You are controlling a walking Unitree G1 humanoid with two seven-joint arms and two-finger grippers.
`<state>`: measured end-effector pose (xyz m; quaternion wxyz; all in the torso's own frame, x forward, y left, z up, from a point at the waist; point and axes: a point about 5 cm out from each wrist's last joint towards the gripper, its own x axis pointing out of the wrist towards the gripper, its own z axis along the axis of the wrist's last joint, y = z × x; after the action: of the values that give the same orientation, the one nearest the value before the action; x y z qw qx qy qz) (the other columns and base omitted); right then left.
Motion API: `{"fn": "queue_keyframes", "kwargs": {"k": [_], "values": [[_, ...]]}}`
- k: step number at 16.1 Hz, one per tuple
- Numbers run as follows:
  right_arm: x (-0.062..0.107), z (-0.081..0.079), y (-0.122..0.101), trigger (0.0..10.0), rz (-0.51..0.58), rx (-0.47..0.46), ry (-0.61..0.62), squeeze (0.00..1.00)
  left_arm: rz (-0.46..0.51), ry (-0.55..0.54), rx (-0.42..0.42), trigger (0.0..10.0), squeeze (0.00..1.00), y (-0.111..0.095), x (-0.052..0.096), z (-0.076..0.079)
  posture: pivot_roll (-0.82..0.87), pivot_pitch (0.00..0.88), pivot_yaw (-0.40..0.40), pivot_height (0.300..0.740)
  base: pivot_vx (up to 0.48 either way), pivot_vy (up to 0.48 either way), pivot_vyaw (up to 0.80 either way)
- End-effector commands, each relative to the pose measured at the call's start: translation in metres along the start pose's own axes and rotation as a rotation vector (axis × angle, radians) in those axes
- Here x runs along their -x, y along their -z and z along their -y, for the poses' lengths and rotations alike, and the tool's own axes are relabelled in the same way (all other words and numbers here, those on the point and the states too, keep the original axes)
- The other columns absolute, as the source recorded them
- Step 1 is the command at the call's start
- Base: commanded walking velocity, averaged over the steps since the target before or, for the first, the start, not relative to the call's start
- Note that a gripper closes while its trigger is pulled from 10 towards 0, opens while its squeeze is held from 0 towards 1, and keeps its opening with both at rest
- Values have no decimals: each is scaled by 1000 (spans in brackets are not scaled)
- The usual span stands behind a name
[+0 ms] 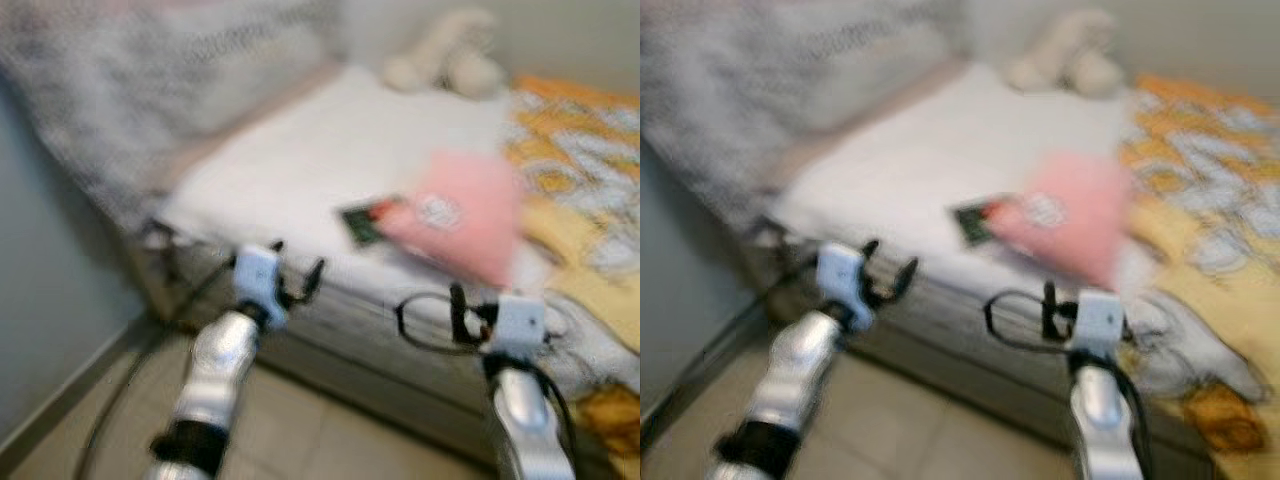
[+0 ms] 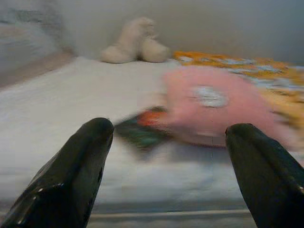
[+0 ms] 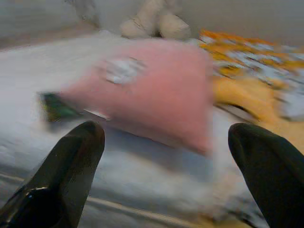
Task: Clean up the room
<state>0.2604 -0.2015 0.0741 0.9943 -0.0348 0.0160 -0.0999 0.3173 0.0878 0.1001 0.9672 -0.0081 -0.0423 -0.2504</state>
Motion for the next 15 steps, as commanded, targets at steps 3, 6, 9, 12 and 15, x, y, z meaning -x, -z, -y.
{"fn": "queue_keyframes", "kwargs": {"k": [3,6,9,12,15], "values": [[-7,-12,-15,10000,65,10,-42,0,22,-48,-1,10000,0,-10,-2,-18,71,0,31,740,134,-86,0],[-10,-14,-17,10000,67,4,-44,0,20,-64,19,10000,0,-9,-4,-18,69,0,31,740,423,-80,0],[-11,-15,-16,10000,65,5,-49,0,32,-80,42,10000,0,-10,-6,-18,70,0,29,740,464,0,0],[-11,-17,-16,10000,63,3,-51,0,33,-101,70,10000,0,-12,-9,-22,68,0,27,740,480,0,0],[-10,-16,-14,10000,58,5,-44,0,12,-104,77,10000,0,-9,-10,-27,65,0,27,740,480,0,0]]}}
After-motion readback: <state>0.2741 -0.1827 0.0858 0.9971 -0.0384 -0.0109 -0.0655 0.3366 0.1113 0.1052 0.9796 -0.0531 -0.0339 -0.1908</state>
